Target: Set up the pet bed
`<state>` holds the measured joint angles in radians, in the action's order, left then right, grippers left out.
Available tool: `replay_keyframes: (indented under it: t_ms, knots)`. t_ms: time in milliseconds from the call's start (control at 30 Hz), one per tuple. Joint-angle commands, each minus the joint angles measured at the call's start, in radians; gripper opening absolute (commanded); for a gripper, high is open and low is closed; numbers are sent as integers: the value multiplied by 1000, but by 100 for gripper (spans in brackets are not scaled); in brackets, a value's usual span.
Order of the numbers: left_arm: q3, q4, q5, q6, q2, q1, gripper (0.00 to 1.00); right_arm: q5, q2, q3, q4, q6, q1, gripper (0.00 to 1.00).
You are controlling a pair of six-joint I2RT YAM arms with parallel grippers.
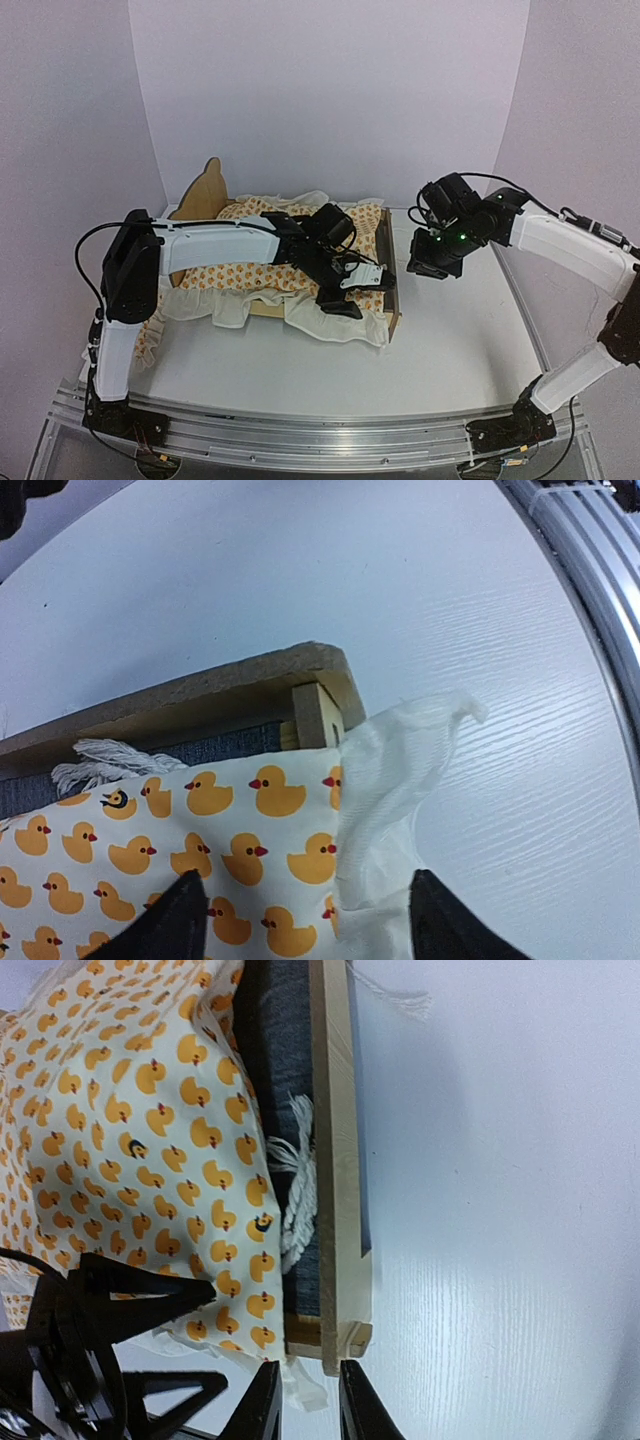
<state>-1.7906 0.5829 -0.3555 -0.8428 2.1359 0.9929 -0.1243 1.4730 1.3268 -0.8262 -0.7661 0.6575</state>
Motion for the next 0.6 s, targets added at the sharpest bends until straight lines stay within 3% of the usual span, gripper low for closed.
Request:
replay_keyframes:
  t_ms: [0,33,67,100,300,433,567]
  knots:
    - [-81,-13,32,8,52,-7,32,-28,-46,-44,-18,-18,4,21]
    - [-104,13,19,14,59,-7,15,-26,-50,-52,-19,-17,4,21]
    - [-124,35,-3,24,60,-6,5,-24,-54,-59,-19,-17,4,21]
    - [-148,55,-21,38,60,-6,1,-23,-56,-66,-19,-17,4,21]
    - [-258,186,-106,84,53,-8,1,-3,-41,-72,-16,-4,4,21]
    - [-246,198,-120,72,48,-9,10,56,27,-33,-8,42,4,28]
    - [-178,145,-112,58,45,-10,3,123,92,-24,34,56,7,34]
